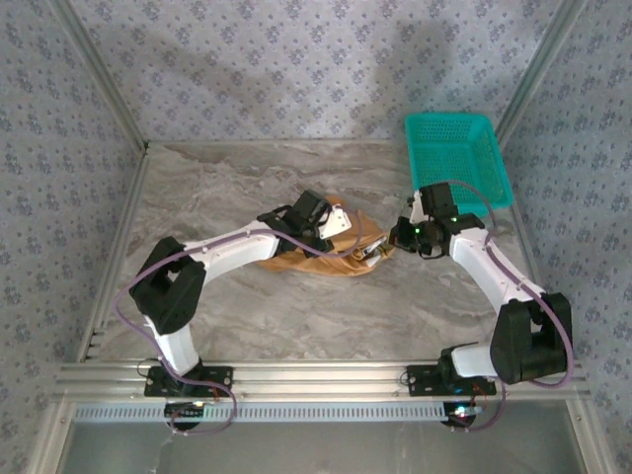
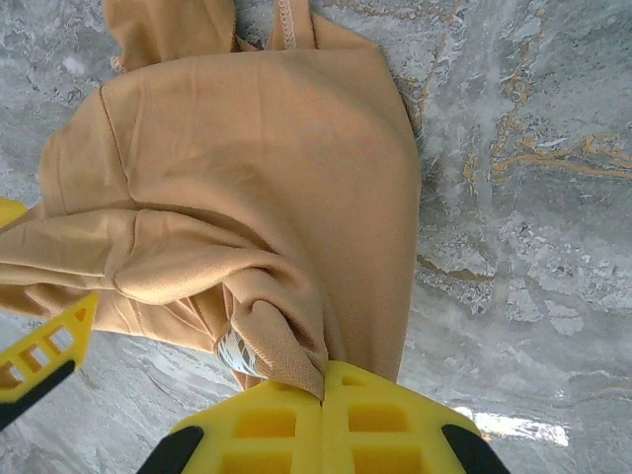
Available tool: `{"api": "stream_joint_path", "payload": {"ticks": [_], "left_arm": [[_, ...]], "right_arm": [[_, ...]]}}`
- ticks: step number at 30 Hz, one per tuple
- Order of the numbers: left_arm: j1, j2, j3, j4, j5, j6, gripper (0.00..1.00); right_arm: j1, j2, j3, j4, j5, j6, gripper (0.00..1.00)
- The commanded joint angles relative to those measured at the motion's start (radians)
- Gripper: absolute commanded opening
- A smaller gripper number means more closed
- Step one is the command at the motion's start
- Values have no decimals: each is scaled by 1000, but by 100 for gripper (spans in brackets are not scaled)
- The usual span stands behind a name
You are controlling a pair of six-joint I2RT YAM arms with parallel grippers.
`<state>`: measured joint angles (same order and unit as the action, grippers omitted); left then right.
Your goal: Fold the inside-out t-shirt
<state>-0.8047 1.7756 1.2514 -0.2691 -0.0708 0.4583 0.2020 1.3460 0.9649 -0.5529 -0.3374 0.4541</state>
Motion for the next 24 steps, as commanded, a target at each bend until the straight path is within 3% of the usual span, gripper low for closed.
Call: {"api": "stream_joint_path", "payload": {"ticks": [1, 6, 8, 11, 13, 15, 24], "left_arm": [[-10, 9, -9, 1, 94, -15, 70], [-13, 74, 12, 16, 76, -23, 72], [-7, 109, 30, 28, 25, -20, 65], [26, 134, 55, 57, -12, -31, 35], [46, 130, 59, 87, -32, -34, 22], [59, 118, 66, 102, -50, -30, 0], [60, 5, 129, -32, -71, -14, 0]], "right_arm": [[-11, -10, 32, -23, -20, -19, 0], [-14, -5, 32, -20, -26, -19, 0], [-15, -7, 35, -23, -28, -21, 0], [-18, -16, 36, -33, -28, -27, 0], [-21, -23, 34, -39, -28, -29, 0], [-24, -29, 29, -42, -29, -31, 0], [-30, -13, 36, -24, -35, -30, 0]]}}
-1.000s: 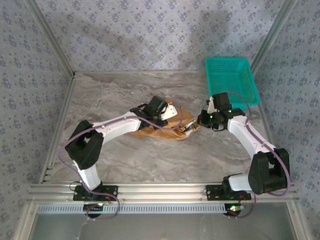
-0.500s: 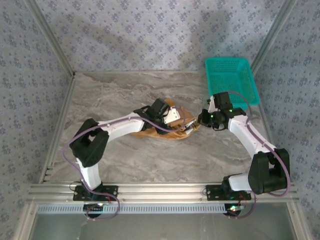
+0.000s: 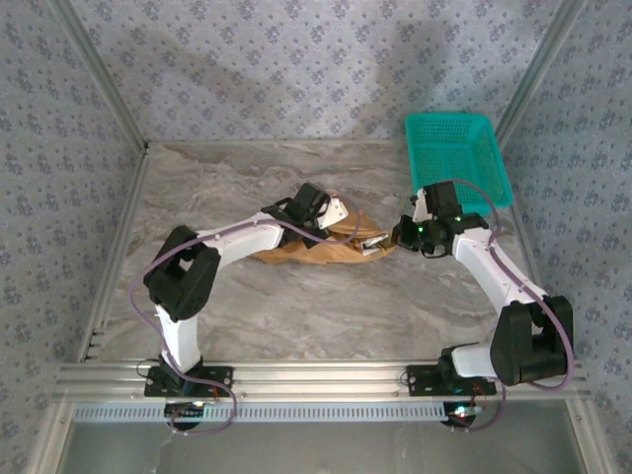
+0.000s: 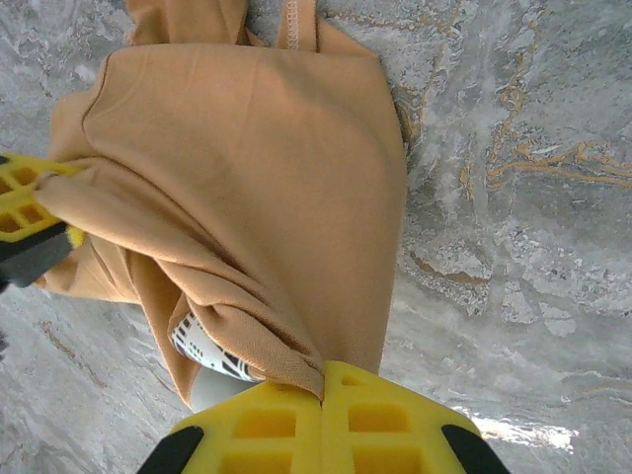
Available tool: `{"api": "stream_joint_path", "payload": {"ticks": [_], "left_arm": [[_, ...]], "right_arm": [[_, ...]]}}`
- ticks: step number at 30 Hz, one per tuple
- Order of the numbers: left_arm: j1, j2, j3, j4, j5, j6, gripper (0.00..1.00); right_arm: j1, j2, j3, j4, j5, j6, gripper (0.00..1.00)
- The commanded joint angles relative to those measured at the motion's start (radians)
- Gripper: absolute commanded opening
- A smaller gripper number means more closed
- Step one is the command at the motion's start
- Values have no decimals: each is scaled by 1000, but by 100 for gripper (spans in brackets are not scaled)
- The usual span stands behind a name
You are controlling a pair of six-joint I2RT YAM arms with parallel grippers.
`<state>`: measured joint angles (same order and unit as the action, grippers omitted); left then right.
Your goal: Fold the inside-out t-shirt
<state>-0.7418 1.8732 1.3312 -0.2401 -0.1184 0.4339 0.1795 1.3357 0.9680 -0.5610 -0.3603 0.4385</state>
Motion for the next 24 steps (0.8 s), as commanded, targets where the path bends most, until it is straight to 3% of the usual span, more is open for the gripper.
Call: {"api": "stream_joint_path", "payload": {"ticks": [1, 5, 9, 12, 14, 16, 18, 21, 24], "left_arm": [[-4, -107, 56, -80, -14, 9, 0], [-7, -136, 50, -107, 38, 1, 11], [-7, -112, 26, -89, 59, -3, 3], [-9, -82, 22, -87, 96, -9, 16], [-13, -62, 17, -74, 94, -7, 18], [-13, -47, 16, -70, 99, -9, 12], [-11, -35, 16, -67, 103, -7, 0], [-4, -26, 30, -84, 101, -27, 0], [2, -52, 84, -146, 28, -130, 0]], "right_arm": [[-7, 3, 36, -13, -14, -15, 0], [-1, 10, 44, -6, -24, -2, 0], [10, 4, 50, -7, -21, 7, 0], [15, -3, 52, -14, -14, 6, 0], [14, -5, 52, -19, -9, 3, 0], [14, -6, 54, -23, -7, 2, 0], [15, -8, 54, -25, -6, 1, 0], [10, -8, 58, -35, -3, -7, 0], [-9, -12, 83, -77, 0, -23, 0]]}}
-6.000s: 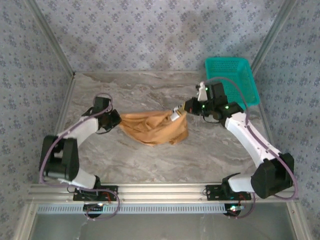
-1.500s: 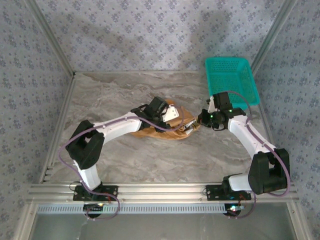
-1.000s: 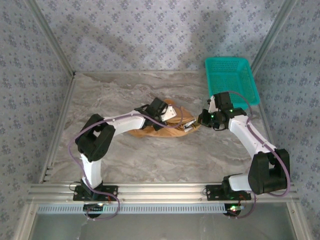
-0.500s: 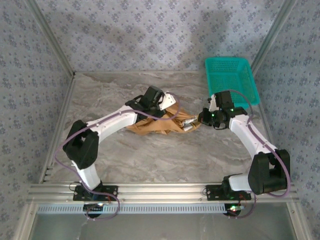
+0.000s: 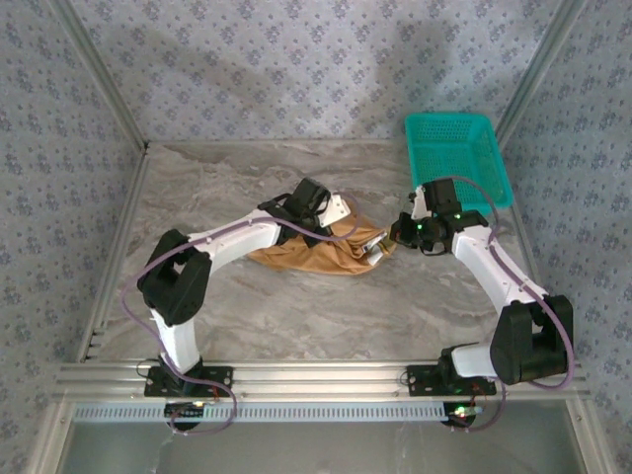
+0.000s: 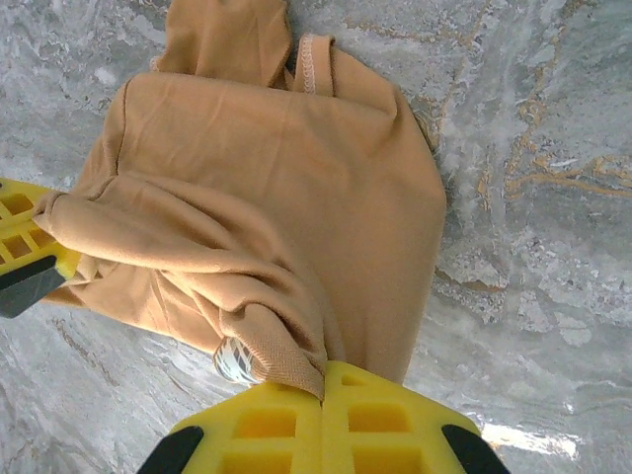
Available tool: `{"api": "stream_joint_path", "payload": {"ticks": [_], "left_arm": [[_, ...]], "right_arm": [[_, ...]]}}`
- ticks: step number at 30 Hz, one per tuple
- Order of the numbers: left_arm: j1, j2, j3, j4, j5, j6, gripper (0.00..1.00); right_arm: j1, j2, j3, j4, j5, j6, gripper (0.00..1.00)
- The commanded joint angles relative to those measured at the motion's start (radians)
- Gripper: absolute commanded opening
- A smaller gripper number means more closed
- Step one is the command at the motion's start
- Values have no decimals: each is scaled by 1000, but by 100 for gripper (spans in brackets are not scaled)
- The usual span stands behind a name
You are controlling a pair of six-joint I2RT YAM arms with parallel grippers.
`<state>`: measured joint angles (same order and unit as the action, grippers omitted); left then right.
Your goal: Fold the inside-out t-shirt
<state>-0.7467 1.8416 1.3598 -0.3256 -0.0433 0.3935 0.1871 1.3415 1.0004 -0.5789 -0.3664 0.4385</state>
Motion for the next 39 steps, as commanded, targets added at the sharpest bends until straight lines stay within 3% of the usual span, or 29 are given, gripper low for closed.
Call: {"api": "stream_joint_path", "payload": {"ticks": [1, 4, 9, 14, 18, 21, 27, 33, 35, 39], "left_arm": [[11, -37, 92, -105, -65, -129, 0], [13, -105, 203, -215, -136, -232, 0], [50, -260, 300, -291, -230, -350, 0], [184, -348, 362, -398, -123, -476, 0], [199, -407, 349, -424, 12, -544, 0], [199, -438, 273, -386, 121, -568, 0], [328, -347, 37, -211, 303, -659, 0], [377, -146, 55, -183, 291, -689, 0], [376, -103, 74, -184, 321, -700, 0], [374, -66, 76, -191, 354, -710, 0]], "right_arm": [[-25, -23, 61, -64, 1, -28, 0], [-35, -33, 97, -69, -25, -57, 0], [-31, -73, 160, -97, -173, -113, 0], [-31, -144, 184, -118, -198, -97, 0], [-33, -169, 233, -146, -207, -79, 0], [-35, -154, 245, -138, -132, -45, 0], [-59, 61, 328, -131, 100, -36, 0], [-71, 462, 535, -180, 216, -36, 0], [-61, 527, 598, -221, 241, -24, 7], [2, 466, 560, -243, 306, -12, 43]]}}
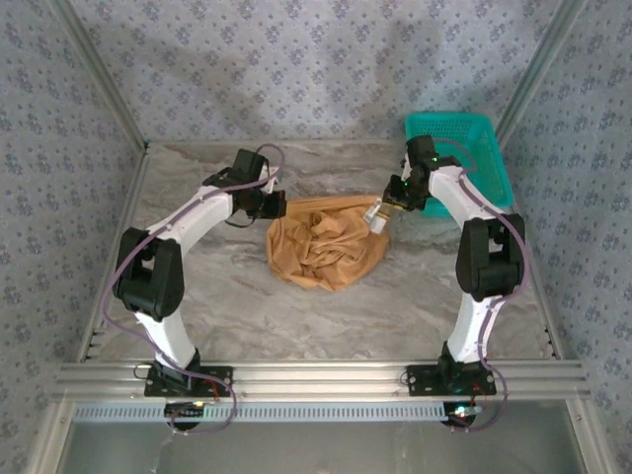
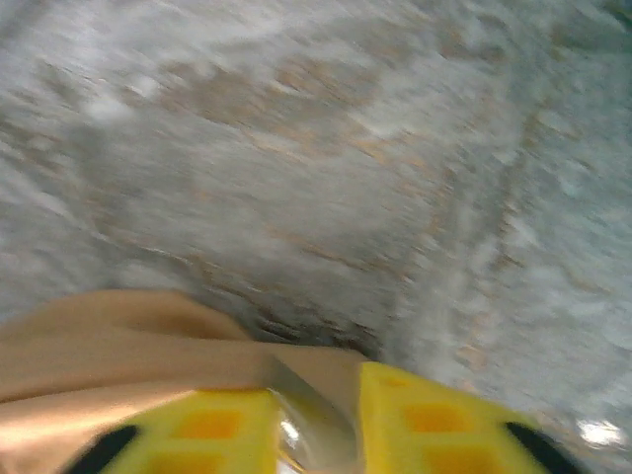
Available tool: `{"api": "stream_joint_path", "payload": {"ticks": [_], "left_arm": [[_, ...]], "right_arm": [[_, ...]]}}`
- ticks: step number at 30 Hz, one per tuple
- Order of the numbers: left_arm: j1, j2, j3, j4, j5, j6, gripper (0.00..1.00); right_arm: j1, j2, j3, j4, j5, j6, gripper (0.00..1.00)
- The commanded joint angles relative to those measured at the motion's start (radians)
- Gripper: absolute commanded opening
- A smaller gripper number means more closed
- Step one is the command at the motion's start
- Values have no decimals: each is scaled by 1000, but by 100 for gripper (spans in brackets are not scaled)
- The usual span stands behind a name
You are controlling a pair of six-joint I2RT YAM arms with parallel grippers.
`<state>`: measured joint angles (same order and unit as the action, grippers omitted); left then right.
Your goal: Fold the inside-out t-shirt
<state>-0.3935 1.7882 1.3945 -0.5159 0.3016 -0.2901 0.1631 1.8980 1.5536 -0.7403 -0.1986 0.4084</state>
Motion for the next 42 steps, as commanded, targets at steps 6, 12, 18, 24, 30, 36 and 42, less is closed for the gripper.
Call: {"api": "stream_joint_path", "payload": {"ticks": [6, 12, 18, 24, 30, 36, 42], "left_arm": [[22, -27, 4, 16, -2, -23, 0], [22, -16, 4, 10, -6, -31, 0], [22, -32, -20, 14, -4, -34, 0], [22, -30, -20, 9, -5, -32, 0], [25, -38, -26, -1, -11, -24, 0], [57, -41, -12, -11, -11, -16, 0], [128, -49, 26, -28, -25, -26, 0]], "right_arm": [[228, -249, -168, -36, 175, 56, 54], [378, -186, -181, 27, 146, 104, 58], [432, -140, -154, 29, 212, 120, 62], [463, -57, -117, 64, 148, 138, 62], [461, 24, -65, 47, 101, 144, 44], [456, -63, 30, -70, 120, 102, 0], [435, -276, 123, -144, 119, 67, 0]]}}
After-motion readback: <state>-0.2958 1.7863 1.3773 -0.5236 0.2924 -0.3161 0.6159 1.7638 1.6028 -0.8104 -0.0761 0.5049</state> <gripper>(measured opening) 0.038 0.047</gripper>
